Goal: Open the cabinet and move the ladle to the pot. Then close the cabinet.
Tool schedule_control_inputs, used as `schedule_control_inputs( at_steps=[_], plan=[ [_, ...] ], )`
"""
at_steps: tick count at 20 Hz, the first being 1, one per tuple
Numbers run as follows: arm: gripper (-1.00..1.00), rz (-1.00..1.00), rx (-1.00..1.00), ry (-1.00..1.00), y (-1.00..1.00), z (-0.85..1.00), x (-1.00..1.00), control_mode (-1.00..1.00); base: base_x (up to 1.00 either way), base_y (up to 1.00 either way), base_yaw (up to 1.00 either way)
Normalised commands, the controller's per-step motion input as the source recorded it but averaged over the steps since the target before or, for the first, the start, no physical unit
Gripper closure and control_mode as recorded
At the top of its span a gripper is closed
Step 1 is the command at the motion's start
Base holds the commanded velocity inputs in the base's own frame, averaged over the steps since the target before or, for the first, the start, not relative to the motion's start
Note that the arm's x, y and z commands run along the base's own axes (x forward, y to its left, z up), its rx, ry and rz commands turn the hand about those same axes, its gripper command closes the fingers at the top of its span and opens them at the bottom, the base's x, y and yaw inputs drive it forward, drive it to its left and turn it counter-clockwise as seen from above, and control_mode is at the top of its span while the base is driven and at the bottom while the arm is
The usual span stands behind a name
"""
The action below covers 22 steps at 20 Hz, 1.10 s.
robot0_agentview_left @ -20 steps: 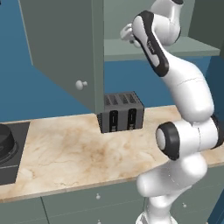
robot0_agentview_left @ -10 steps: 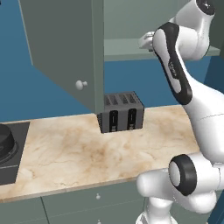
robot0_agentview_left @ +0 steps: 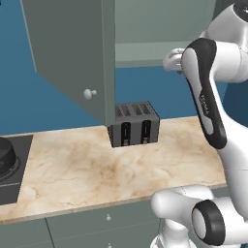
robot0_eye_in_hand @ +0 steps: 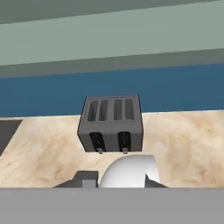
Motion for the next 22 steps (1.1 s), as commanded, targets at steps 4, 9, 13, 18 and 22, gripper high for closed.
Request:
schedule_control_inputs(
  at_steps=[4, 9, 13, 18, 22],
  plan=[
    [1.0, -0.02, 0.0, 0.29, 0.0, -0.38, -0.04, -1.0, 0.0, 0.0, 0.0],
    [1.0, 0.0, 0.0, 0.31, 0.0, -0.43, 0.2, -1.0, 0.0, 0.0, 0.0],
    [1.0, 0.0, 0.0, 0.13, 0.0, -0.18, 0.02, 1.0, -0.32, 0.0, 0.0],
    [1.0, 0.0, 0.0, 0.0, 0.0, 0.0, 0.0, 1.0, -1.0, 0.02, -0.02],
    [1.0, 0.0, 0.0, 0.0, 0.0, 0.0, 0.0, 1.0, -1.0, 0.24, -0.01]
  ],
)
